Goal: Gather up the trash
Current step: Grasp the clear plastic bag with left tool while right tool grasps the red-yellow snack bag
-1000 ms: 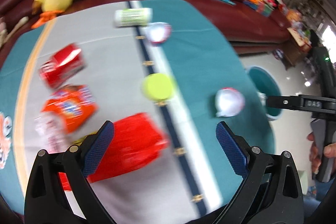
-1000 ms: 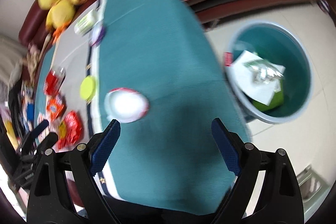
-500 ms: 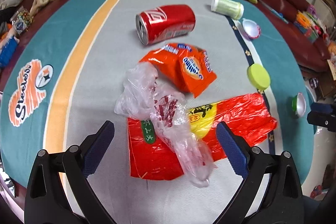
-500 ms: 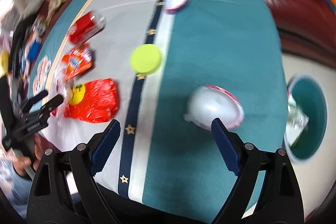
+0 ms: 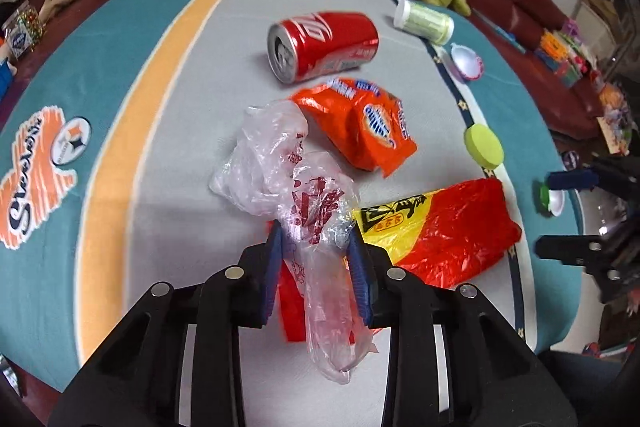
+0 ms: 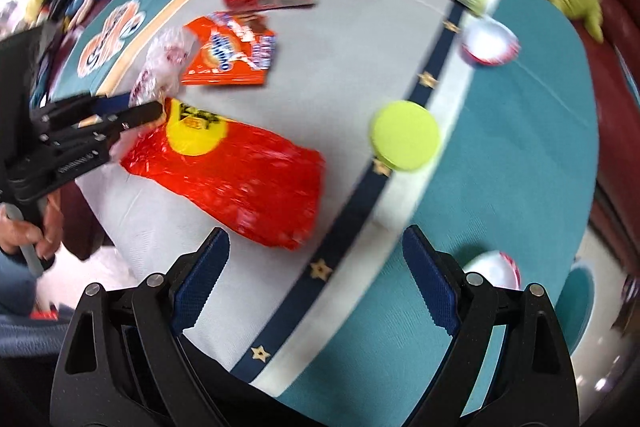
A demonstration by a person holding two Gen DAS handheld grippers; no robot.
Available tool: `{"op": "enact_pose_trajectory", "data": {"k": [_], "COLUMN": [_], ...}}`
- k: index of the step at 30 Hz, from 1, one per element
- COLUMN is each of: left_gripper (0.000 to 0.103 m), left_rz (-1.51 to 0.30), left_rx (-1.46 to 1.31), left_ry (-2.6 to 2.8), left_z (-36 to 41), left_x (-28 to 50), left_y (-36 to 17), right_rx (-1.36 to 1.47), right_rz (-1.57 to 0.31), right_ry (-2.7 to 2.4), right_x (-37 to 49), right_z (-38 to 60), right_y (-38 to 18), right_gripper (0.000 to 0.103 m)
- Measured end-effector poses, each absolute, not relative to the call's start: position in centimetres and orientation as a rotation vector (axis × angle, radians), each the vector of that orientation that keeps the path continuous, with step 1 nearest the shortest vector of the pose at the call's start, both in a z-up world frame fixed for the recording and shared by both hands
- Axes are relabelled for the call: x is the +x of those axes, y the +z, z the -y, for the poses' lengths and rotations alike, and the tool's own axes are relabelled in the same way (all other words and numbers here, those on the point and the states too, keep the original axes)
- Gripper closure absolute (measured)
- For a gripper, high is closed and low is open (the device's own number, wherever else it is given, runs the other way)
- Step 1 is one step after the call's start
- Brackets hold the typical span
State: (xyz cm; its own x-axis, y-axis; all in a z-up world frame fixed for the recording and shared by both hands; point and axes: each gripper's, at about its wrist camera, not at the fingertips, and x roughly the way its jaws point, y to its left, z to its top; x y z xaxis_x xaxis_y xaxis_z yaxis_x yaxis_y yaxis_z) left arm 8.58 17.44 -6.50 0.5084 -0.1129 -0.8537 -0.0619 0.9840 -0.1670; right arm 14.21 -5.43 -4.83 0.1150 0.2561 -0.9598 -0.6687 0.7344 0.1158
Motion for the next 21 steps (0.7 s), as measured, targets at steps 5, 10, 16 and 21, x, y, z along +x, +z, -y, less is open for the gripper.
{"op": "enact_pose_trajectory", "data": {"k": [5,10,16,21], "left_gripper": [0.071,0.071,0.07,0.069], "left_rz": [-1.017,-1.042,-1.076,-1.074], "left_rx": [-0.171,-0.183,-0.21,-0.234], "left_ry": [-0.046,-0.035,-0.024,-0.027], "left_z": [-19.6,-21.8,-23.0,-23.0], "left_x": [7.1,6.1,5.3,5.5], "left_y": [-5.6,-6.5,-8.1,-8.3], "right_rx": [-0.519,-0.588,-0.651,-0.682], "right_rz": [-1.24,-1.225,-1.301,-1.324], "right_ry": [0.83,0.943,1.024,1.048], "right_x": [13.7,14.4,14.4,12.7], "right_z": [1.3,-2.8,-5.6,-5.3], "right_y": [-4.7,-5.5,-8.3,-8.9], "right_gripper": [0.019,0.019,0.019,0.019]}}
